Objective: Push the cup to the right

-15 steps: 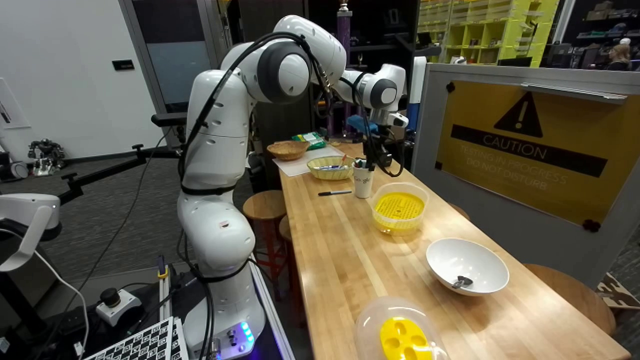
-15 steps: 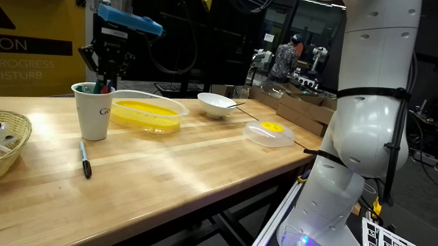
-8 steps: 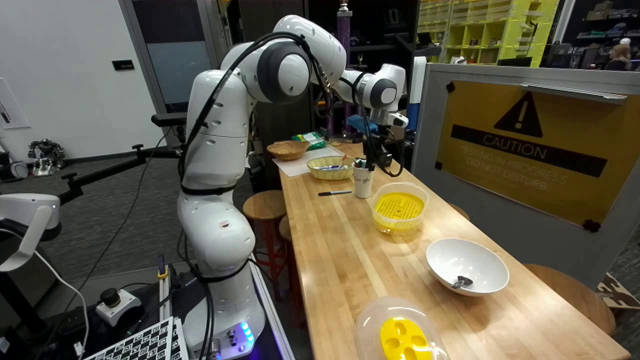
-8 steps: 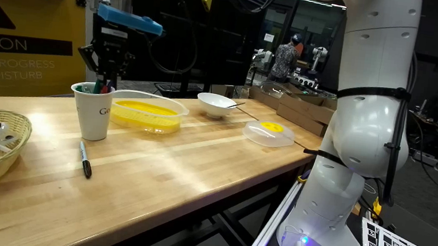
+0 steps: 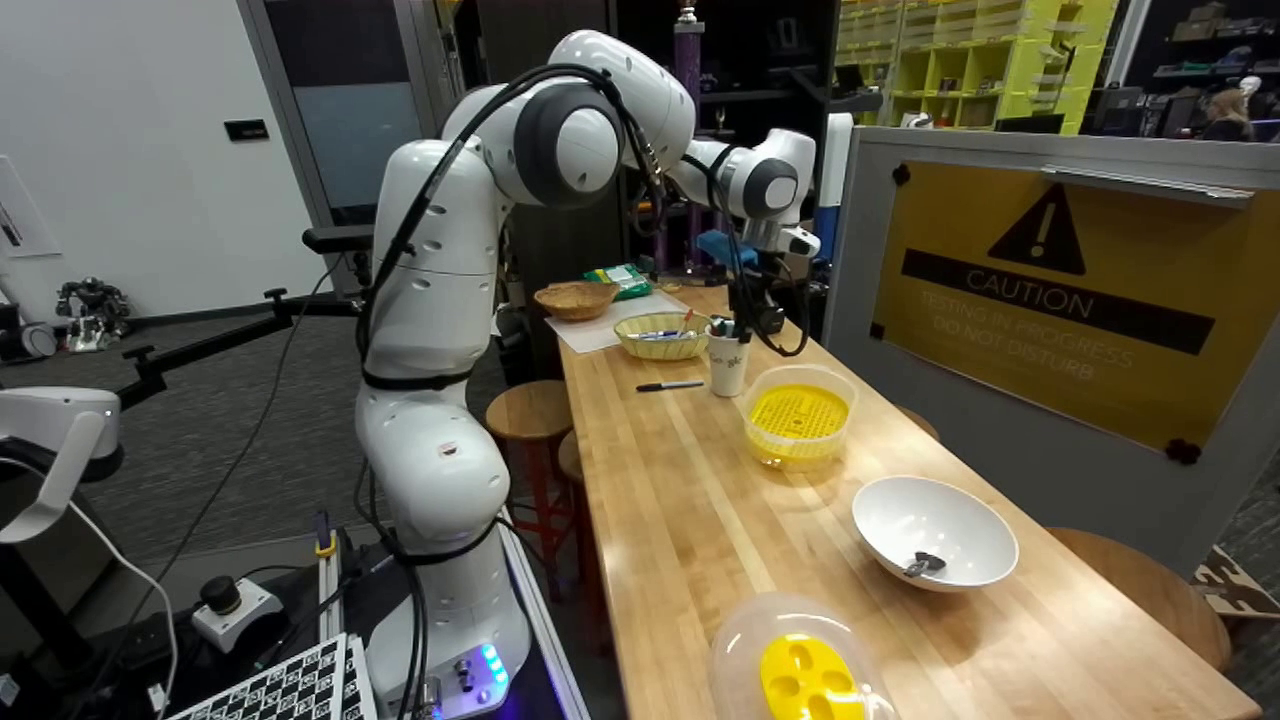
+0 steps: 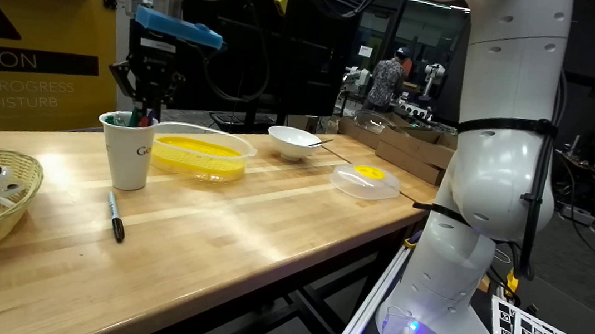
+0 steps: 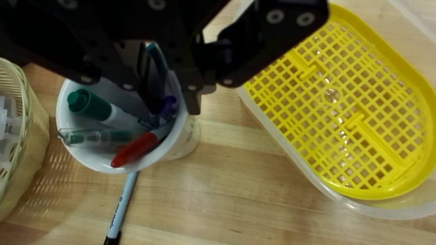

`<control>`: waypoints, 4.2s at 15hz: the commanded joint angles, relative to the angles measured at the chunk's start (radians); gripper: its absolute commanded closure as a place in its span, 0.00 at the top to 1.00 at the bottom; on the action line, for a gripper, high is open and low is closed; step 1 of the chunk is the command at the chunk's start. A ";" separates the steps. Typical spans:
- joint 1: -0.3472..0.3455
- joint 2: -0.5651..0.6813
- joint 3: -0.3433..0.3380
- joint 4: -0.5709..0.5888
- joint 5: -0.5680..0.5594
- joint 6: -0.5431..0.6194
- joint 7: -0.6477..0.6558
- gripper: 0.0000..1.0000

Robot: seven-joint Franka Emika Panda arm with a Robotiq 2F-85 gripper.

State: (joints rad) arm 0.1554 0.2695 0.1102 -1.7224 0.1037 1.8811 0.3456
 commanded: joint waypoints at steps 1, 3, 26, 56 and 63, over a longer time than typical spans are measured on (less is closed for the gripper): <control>-0.007 -0.034 -0.011 -0.033 0.025 0.009 0.010 0.06; -0.010 -0.034 -0.013 -0.035 0.026 0.010 0.010 0.06; -0.050 -0.054 -0.043 -0.068 0.062 0.025 0.003 0.06; -0.089 -0.040 -0.079 -0.052 0.066 0.025 0.009 0.06; -0.108 -0.036 -0.094 -0.052 0.069 0.025 0.008 0.06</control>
State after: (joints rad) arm 0.0581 0.2515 0.0269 -1.7540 0.1488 1.8998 0.3457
